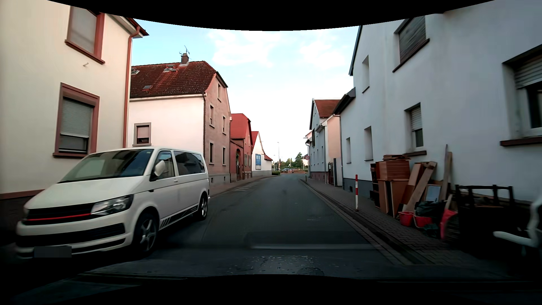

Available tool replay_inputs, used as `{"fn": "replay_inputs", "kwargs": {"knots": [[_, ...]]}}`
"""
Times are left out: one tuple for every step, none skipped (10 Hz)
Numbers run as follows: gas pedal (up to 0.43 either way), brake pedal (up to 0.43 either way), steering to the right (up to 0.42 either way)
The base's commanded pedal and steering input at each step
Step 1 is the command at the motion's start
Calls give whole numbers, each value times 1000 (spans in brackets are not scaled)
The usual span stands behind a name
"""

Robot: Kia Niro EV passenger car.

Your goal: Follow the waypoints while adhering to traffic rules and regulations

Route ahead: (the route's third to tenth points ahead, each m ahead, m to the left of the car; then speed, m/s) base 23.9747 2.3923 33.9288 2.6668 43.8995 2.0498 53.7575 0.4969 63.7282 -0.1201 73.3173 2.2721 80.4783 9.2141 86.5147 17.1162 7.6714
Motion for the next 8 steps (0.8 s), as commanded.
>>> {"fn": "replay_inputs", "kwargs": {"knots": [[67,0,-7],[67,0,-7],[67,0,-7],[67,0,-7],[67,0,-7],[67,0,-7],[67,0,-7],[67,0,-7]]}}
